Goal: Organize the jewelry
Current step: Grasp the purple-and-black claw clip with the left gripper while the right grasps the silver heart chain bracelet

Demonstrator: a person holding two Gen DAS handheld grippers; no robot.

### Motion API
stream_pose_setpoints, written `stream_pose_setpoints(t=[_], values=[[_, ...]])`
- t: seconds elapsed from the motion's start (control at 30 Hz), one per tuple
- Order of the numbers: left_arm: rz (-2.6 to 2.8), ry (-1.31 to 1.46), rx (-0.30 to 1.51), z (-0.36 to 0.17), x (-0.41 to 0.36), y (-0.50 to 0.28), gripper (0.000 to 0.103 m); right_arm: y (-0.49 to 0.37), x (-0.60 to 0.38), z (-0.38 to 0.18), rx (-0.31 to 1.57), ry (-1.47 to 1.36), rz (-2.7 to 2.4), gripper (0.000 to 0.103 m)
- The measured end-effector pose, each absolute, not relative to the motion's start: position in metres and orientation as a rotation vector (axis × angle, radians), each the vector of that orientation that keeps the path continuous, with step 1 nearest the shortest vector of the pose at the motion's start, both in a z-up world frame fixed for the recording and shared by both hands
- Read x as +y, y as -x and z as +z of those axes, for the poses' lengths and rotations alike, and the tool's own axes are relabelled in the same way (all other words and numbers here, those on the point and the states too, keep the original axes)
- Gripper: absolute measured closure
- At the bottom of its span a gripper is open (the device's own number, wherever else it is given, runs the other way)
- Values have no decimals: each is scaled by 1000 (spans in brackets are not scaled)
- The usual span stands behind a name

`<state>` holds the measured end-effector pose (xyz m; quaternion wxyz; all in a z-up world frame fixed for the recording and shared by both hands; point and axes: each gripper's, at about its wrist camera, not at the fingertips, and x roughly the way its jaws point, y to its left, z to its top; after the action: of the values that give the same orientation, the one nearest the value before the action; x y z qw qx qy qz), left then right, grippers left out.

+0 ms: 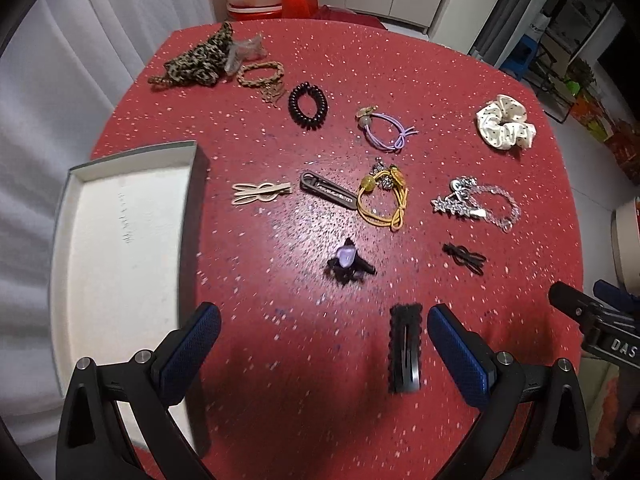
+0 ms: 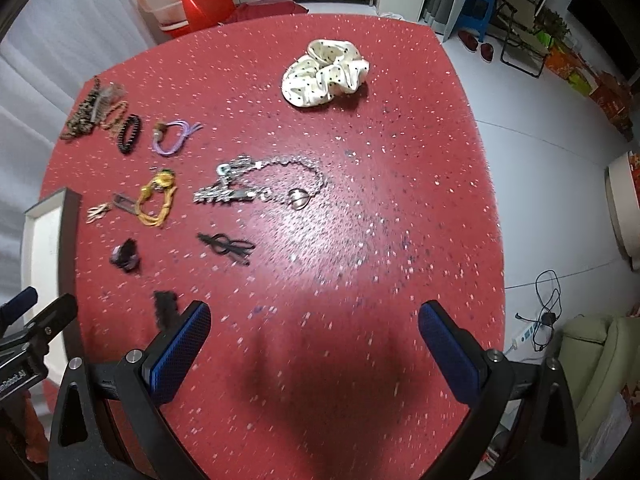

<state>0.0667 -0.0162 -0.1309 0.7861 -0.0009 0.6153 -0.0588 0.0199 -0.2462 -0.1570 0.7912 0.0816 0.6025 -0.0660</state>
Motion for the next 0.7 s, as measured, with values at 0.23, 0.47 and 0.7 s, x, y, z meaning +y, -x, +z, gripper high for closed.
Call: stream_pose_setpoints(t=[0.23,0.47,0.7], values=[[-124,-15,1322,-159,-26,-86,8,-57,-262,-185,1298,-160,-162,0],[-123,-22,1314,-179,-34,-97,15,-88,-272,-204,1273,-178,-179,1],[-131,-27,1327,-195,-41,-103,22,-107,-262,-219,1271,-121,-167,10]])
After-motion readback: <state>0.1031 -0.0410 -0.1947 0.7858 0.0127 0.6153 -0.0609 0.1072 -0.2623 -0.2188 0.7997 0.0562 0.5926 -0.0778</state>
